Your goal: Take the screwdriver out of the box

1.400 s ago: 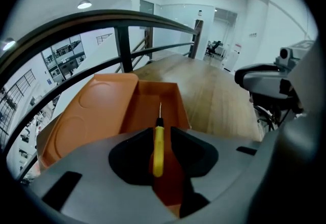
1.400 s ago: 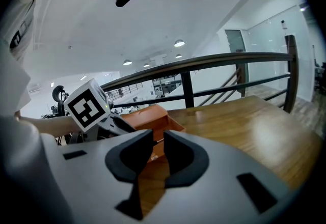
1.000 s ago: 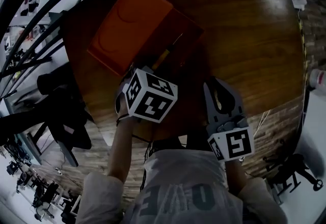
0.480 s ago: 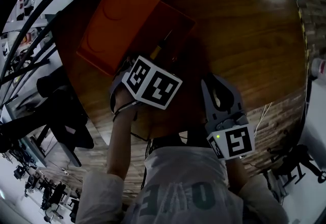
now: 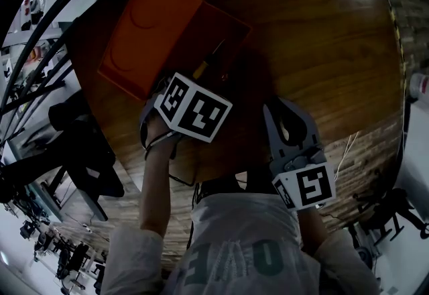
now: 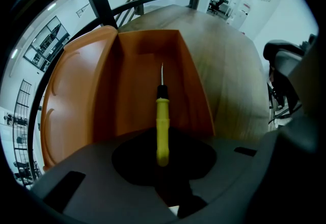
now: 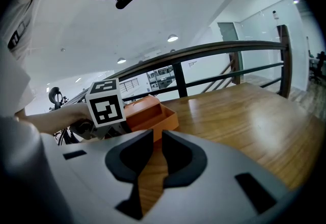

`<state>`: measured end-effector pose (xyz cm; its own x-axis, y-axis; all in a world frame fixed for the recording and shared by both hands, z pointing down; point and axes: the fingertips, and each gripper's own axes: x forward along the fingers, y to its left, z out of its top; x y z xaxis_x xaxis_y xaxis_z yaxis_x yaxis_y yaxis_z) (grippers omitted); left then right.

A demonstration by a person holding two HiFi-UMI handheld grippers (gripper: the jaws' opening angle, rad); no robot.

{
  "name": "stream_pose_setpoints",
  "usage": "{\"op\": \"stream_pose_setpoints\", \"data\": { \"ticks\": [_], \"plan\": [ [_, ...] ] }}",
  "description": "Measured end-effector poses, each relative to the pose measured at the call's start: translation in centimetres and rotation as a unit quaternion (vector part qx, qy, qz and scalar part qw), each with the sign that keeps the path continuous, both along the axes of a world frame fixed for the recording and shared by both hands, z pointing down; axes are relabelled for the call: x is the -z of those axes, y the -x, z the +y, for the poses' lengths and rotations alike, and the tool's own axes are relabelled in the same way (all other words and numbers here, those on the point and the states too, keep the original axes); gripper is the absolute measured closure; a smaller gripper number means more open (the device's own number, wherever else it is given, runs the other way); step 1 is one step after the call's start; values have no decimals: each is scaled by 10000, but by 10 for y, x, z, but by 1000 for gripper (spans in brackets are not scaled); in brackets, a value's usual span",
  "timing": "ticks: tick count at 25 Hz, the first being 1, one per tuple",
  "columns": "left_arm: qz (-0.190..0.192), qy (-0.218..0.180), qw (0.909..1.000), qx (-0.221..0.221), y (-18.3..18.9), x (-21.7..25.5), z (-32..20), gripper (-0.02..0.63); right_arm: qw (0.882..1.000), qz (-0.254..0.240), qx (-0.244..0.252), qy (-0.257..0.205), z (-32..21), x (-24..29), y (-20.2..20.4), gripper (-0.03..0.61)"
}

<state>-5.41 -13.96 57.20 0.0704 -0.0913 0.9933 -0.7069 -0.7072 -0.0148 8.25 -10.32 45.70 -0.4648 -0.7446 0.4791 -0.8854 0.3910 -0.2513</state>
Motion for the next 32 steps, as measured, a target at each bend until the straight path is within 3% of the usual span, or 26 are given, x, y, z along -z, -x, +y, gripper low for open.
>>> {"op": "stream_pose_setpoints", "data": {
  "ticks": [7,13,20,24,27,30,32],
  "plan": [
    [255,-101,9994,228,-4,5,-4,534,9998,76,51,-200,-5,16,2,515],
    [515,-424,9975,245,-14,34,-11,534,9983,184,111,-547,-14,44,5,515],
    [1021,-1407,9837,466,-24,107,-37,534,9909,199,225,-1310,-29,103,22,515],
    [1284,-2137,9660,684,-22,160,-44,534,9827,232,275,-1816,-31,142,30,515],
    [1512,-2700,9471,851,-21,201,-42,534,9746,262,287,-2206,-31,172,34,515],
    [1745,-3398,9183,1044,-17,242,-34,534,9653,337,310,-2570,-26,198,38,517],
    [1940,-3921,8921,1134,-17,271,-28,534,9594,393,330,-2772,-21,212,39,520]
  ]
}}
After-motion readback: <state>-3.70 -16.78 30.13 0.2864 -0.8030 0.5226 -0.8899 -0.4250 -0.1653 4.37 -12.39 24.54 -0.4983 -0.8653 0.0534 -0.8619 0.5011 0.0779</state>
